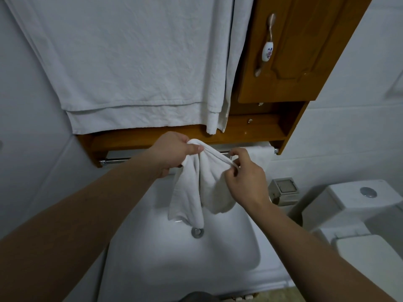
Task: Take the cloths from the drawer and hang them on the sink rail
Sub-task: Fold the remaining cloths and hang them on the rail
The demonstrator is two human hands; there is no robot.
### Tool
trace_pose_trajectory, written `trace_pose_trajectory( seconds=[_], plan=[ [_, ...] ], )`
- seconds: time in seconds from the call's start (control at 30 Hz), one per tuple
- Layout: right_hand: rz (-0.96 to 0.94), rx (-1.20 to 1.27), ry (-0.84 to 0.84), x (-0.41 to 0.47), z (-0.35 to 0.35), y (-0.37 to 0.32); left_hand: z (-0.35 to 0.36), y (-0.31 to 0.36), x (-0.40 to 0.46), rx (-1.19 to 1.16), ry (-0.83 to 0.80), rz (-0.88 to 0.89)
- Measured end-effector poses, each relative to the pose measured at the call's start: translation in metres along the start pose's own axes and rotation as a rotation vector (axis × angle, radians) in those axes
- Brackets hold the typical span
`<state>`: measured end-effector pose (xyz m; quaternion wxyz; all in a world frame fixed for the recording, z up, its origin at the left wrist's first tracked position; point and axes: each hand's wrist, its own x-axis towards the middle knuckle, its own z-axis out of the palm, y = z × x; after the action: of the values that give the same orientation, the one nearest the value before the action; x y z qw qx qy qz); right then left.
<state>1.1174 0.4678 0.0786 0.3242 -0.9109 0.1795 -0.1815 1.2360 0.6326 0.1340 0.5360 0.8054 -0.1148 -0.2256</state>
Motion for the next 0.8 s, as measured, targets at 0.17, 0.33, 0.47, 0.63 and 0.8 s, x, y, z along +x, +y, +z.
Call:
trace_pose_trajectory(
  seconds=[0.17, 0.33, 0.47, 0.63, 0.8],
  plan=[
    [-0.086, 0.067, -0.097, -0.008, -0.009, 0.01, -0.008, -0.005, 0.005, 0.045, 0.059, -0.025],
    [-0.118, 0.191, -0.291, -0.012, -0.031, 0.005, -0.014, -0.01, 0.008, 0.09, 0.093, -0.045],
    [-0.157, 0.305, -0.41, -0.022, -0.043, 0.0, -0.02, -0.014, 0.01, 0.084, 0.128, -0.097],
    [-0.168, 0.447, -0.448, -0.018, -0.049, -0.015, -0.01, -0.013, 0.008, 0.167, 0.113, -0.05],
    [-0.18, 0.746, -0.575, -0.008, -0.06, -0.028, -0.007, -0.007, 0.002, 0.205, 0.107, -0.05]
  ],
)
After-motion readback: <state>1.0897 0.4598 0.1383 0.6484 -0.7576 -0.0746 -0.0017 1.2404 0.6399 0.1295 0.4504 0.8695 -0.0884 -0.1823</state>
